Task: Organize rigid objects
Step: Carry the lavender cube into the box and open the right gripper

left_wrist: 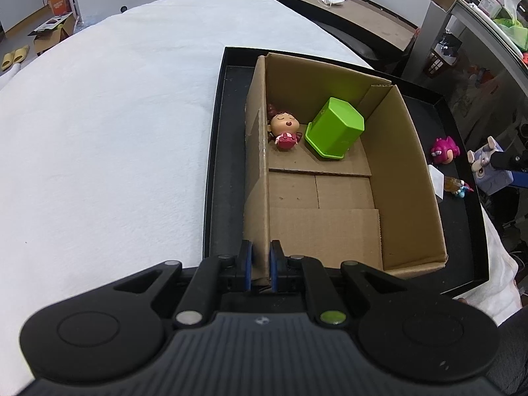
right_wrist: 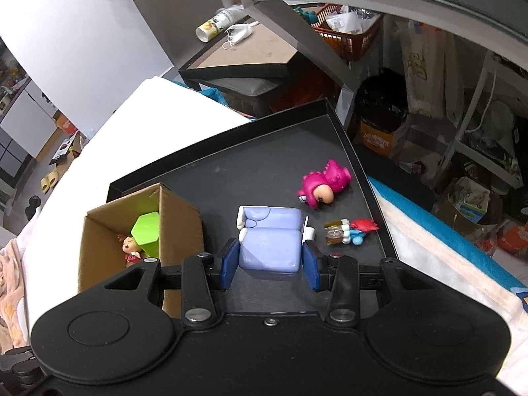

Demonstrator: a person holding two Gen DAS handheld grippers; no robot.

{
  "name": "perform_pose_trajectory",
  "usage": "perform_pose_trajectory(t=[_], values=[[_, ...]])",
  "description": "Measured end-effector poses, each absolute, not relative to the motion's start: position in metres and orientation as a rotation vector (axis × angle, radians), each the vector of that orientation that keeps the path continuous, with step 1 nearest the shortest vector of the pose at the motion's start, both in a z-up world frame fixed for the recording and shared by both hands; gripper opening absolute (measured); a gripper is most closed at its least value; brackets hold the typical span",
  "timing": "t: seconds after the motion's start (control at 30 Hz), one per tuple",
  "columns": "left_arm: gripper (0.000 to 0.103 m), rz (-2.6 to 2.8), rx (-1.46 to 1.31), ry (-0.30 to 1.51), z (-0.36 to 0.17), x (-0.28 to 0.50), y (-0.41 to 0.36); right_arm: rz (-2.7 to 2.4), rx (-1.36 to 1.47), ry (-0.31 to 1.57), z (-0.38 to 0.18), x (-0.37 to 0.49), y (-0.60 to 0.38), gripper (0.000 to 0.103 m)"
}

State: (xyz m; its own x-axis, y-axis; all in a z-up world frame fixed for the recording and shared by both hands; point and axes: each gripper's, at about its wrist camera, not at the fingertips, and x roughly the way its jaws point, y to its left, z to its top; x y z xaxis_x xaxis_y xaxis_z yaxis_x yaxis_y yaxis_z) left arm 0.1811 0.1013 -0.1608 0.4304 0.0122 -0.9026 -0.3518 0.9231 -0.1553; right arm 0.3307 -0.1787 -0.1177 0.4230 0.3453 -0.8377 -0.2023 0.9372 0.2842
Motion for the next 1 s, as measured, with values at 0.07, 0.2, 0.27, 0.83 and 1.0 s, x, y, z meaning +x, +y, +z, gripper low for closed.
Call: perform_pose_trajectory(t=[0.07, 0.2, 0.27, 0.83, 1.0], values=[[0.010, 0.232, -0.347, 1.105, -0.161, 0.181, 0.102, 0.346, 0.143, 1.079, -0.115, 0.330, -0.175, 0.041], [0.010, 0.231, -0.352, 1.099, -0.160, 0.180, 0.104, 0.360, 0.130, 1.076, -0.110, 0.326, -0.165, 0.040], [0.010, 0.229, -0.355, 1.097, -0.161, 0.180, 0.104, 0.368, 0.122, 1.076, -0.109, 0.326, -0.158, 0.040], [0.010, 0.216, -0.375, 1.089, -0.160, 0.176, 0.109, 0.445, 0.057, 1.067, -0.094, 0.322, -0.095, 0.040], [0.011, 0.205, -0.377, 1.089, -0.160, 0.176, 0.110, 0.467, 0.043, 1.064, -0.092, 0.319, -0.076, 0.040]])
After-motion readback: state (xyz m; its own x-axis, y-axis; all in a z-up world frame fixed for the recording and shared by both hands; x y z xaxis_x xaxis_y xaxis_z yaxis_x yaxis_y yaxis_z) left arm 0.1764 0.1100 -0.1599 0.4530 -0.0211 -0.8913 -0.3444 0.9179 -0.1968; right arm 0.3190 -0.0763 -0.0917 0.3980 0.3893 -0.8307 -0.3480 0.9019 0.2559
